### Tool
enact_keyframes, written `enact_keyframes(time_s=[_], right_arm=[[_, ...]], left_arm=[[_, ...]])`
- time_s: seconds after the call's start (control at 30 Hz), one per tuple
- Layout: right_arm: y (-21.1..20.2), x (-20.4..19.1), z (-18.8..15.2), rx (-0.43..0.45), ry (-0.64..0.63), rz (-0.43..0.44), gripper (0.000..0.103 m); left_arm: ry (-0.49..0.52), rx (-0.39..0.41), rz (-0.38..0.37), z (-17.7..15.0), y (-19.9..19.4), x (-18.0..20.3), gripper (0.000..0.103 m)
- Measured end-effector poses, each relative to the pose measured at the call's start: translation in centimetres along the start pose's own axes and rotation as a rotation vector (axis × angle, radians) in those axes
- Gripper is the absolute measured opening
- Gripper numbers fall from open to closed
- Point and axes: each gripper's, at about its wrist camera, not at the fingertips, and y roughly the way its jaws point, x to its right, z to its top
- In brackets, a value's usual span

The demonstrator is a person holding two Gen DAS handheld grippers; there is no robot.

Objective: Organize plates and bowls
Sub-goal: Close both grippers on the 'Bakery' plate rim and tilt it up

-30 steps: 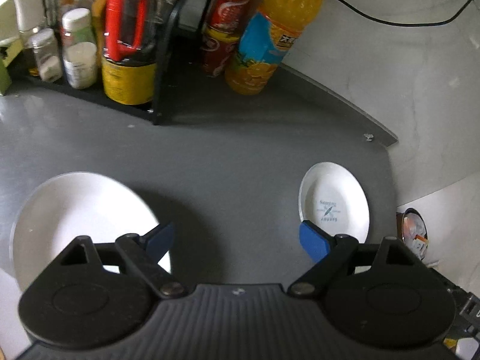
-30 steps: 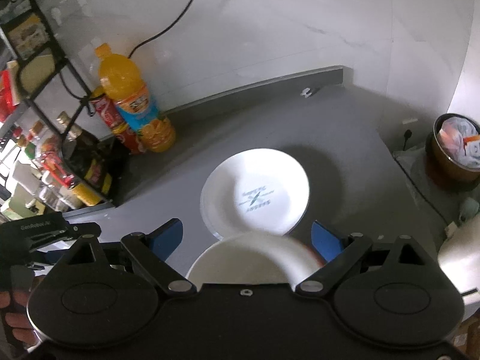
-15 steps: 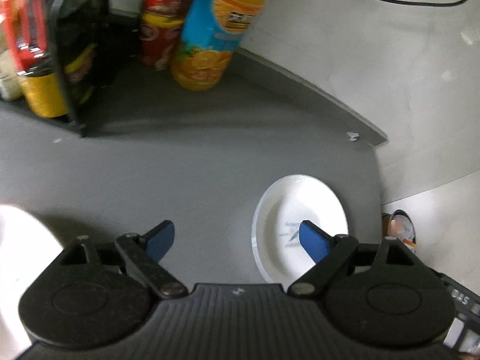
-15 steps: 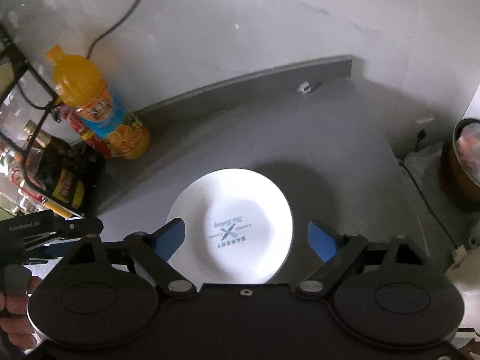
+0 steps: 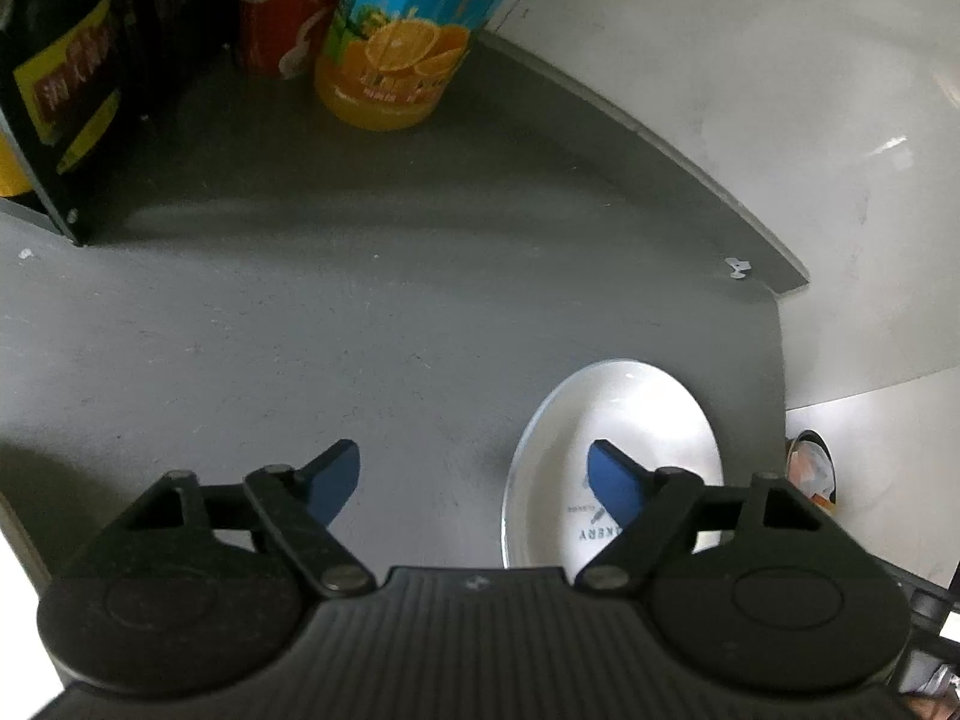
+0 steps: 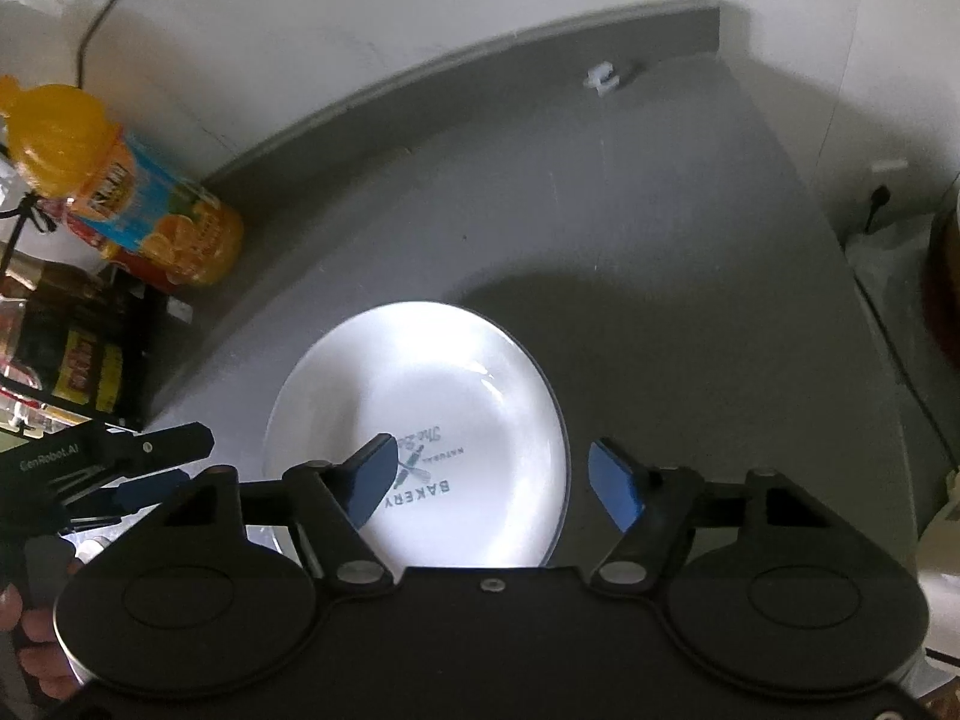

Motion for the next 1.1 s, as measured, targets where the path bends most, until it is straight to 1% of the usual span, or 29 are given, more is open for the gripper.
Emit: enact_keyframes(time_s=[0.13,0.2,0.3,0.33,0.37,0.43,0.5,0.57,0.7,0.77,0.9,1.0,1.1], right_arm=[[1.3,0.0,0.8,-0.035,-0.004,0.015,0.069],[2.0,-0.1,1.2,-0.049,-0.011,0.017,0.067],[2.9,-0.2,1.7,-0.063,-0.026,0.004,0.065],[3.2,-0.2,1.9,-0.068,-0.026,0.001,0.064],[3.5,-0.2,2.0,-0.072,-0.024,-0.003,0.061],[4.0,0.0,2.3,-0.079,-0.022,-0.011,0.057],[4.4,0.1,2.3,-0.091,-0.023,-0.025,0.050],[4.8,0.3,2.3,-0.099,-0.022,-0.039,0.044],[5.3,1.1,2.1,-0.101,0.009,-0.055,0.029],[5.5,1.5,1.9,-0.096,0.020,-0.051,0.025],[5.2,2.3,1.6,-0.094,0.042,-0.021,0.022],[5.0,2.6,1.5,-0.114,0.054,-0.014,0.021],[4.9,2.8,1.3,-0.135,0.049,-0.014,0.021]], left_arm=[[-0.027,-0.011,-0.023,0.5,1.1,-0.3,0.069],[-0.023,-0.014,-0.025,0.7,1.7,-0.2,0.063],[-0.024,-0.025,-0.031,1.1,2.5,-0.3,0.058],[-0.029,-0.035,-0.039,1.2,2.8,-0.4,0.053],[-0.032,-0.042,-0.043,1.3,3.1,-0.4,0.048],[-0.039,-0.042,-0.042,1.5,3.4,-0.6,0.044],[-0.042,-0.046,-0.035,1.7,3.7,-0.7,0.037],[-0.047,-0.051,-0.039,1.8,3.9,-0.8,0.031],[-0.027,-0.055,-0.043,1.9,4.2,-0.8,0.028],[-0.031,-0.065,-0.049,1.8,4.3,-0.9,0.026],[-0.010,-0.076,-0.048,1.8,4.8,-0.6,0.024],[-0.027,-0.089,-0.042,1.9,4.8,-0.6,0.024],[-0.037,-0.075,-0.056,2.4,4.0,-0.4,0.025]])
